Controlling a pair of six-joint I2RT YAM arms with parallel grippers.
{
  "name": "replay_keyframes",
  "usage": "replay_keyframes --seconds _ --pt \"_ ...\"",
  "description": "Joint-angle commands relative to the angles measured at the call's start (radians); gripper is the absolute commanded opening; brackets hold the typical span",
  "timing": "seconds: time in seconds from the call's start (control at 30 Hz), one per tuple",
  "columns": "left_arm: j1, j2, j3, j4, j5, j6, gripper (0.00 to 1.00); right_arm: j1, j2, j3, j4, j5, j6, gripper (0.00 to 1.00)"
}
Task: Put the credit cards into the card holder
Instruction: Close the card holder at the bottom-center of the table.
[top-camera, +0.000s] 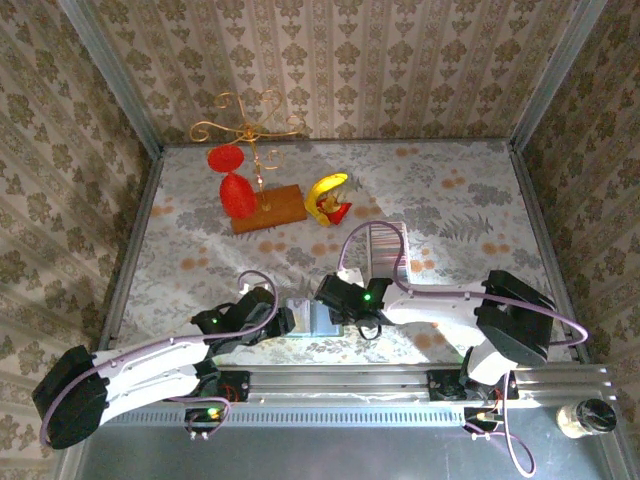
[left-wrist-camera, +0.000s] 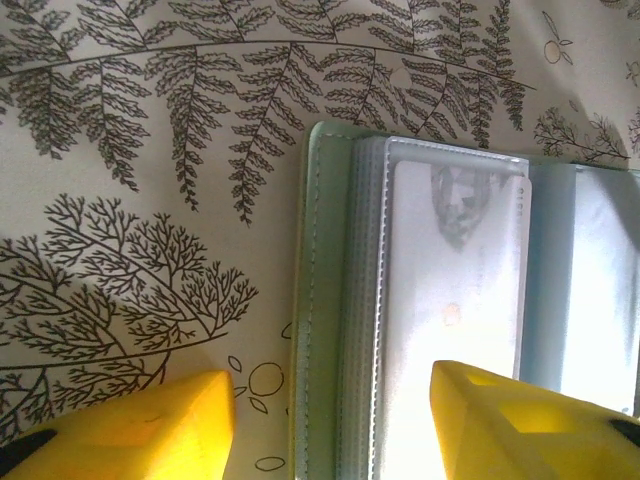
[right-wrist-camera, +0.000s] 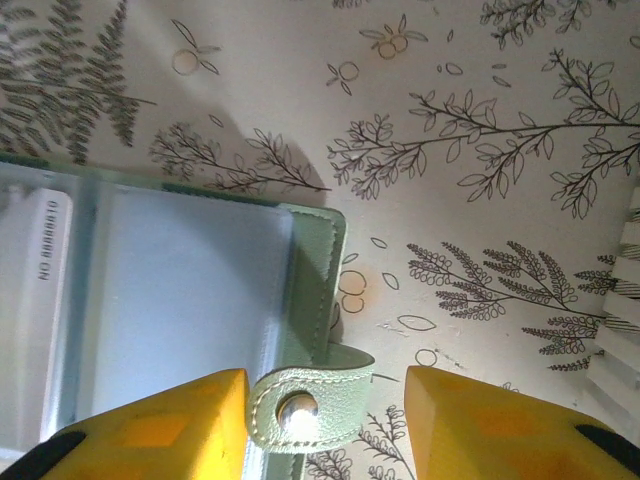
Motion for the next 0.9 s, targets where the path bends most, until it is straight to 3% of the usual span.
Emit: replay_keyframes --seconds 0.0,0.2,0.57,0.87 --pt "-0.018 0.036 -0.002 0.059 0.053 0.010 0.54 0.004 0.025 0.037 -0.026 0.022 -0.003 0.43" --pt "-0.021 0.054 -0.003 0.099 0.067 0.002 0.52 0.004 0.004 0.036 -0.060 0.047 0.016 0.35" --pt "-0.025 0.077 0.007 0.132 0.084 -0.005 0.48 0.004 -0.045 0.009 -0.070 0.082 0.030 0.35" --pt "-0.025 0.072 0.008 0.141 0.089 -0.010 0.45 0.004 -0.043 0.009 -0.081 0.084 0.040 0.21"
